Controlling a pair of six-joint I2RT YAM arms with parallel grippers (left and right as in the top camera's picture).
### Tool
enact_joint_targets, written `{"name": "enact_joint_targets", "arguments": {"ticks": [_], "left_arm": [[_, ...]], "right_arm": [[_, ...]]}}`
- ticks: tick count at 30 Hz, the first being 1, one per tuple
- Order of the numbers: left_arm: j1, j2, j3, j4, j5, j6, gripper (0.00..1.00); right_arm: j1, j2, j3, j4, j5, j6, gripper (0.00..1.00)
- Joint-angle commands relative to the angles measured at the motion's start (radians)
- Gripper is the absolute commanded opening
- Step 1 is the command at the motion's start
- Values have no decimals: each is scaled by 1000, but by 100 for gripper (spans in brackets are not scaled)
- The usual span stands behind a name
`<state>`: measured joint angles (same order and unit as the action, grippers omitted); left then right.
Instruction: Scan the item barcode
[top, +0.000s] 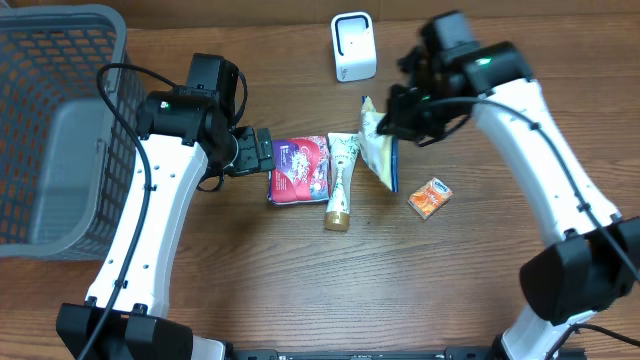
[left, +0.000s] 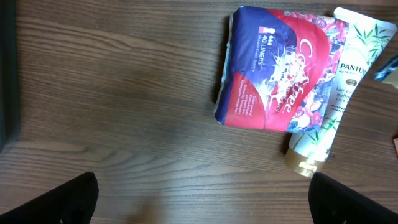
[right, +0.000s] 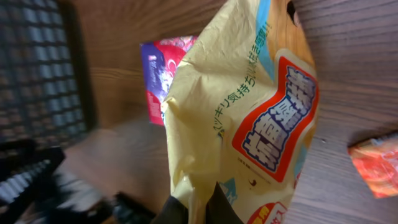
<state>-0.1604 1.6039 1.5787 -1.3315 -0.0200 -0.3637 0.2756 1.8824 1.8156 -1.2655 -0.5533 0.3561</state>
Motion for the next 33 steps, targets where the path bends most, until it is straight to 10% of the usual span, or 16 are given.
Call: {"name": "enact_joint_targets", "arguments": {"ticks": [1,7,20,33], "left_arm": [[-4,0,7,1,-10,-10,100],[-4,0,7,1,-10,-10,100],[-4,0,7,1,-10,-10,100],[-4,0,7,1,-10,-10,100]], "right_arm": [[-99,-11,-148,54,-229,-48,4],[-267,-11,-315,121,145,15,5],[-317,-12,-100,-109,472,-19,75],[-146,-8,-257,-91,386,15,27]]}}
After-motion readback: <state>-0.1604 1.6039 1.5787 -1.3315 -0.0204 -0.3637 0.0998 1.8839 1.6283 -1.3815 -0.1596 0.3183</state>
